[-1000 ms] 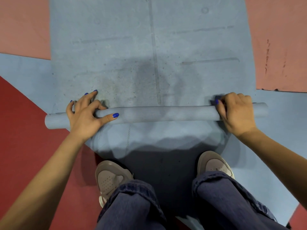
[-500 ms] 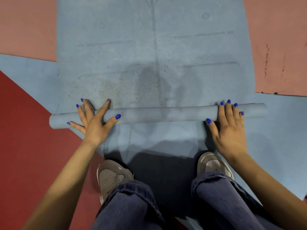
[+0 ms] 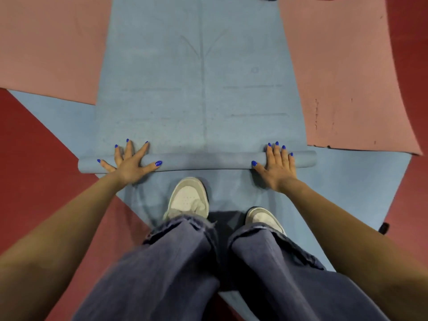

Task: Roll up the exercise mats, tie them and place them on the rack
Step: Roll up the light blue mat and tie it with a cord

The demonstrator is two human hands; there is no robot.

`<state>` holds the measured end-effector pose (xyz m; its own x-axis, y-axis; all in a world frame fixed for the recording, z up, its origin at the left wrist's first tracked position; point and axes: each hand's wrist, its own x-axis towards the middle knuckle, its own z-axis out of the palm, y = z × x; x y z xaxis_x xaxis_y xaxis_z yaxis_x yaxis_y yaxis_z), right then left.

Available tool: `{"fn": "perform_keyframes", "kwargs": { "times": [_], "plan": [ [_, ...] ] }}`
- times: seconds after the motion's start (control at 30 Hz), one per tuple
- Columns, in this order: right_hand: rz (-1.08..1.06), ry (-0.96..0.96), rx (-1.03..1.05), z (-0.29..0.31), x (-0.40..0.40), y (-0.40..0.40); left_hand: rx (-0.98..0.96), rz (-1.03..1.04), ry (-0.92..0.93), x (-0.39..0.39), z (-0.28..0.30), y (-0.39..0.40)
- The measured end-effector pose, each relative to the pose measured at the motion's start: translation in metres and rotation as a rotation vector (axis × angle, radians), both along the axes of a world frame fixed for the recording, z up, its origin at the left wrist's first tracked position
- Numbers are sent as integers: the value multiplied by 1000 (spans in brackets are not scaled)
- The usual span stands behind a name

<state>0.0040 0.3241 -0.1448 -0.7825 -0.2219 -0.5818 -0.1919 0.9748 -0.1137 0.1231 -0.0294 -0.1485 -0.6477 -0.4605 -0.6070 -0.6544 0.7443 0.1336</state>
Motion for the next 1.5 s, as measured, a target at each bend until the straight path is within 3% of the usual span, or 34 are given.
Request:
{"fn": "perform_keyframes", "kwargs": {
  "times": [0.6,0.97,1.07,1.27,1.37,1.5],
  "plan": [
    [-14,-58,128,1,-31,-16,26,-20,-30,-18,-7,-12],
    [-29,-60,10,-2,-36,-12,2,-23,8,-25,0,-11],
    [-43,-26,-17,-2,-36,-14,-19,-27,27,-27,0,-10],
    [-52,78,-21,-7,-44,-17,-100,118,331,-30,-9,-6],
    [-38,150,-24,-12,-50,-17,-184,24,329,-35,-15,-7],
    [-13,349,-52,-22,-57,-23,-143,-45,256,-59,-13,-18]
  ]
}}
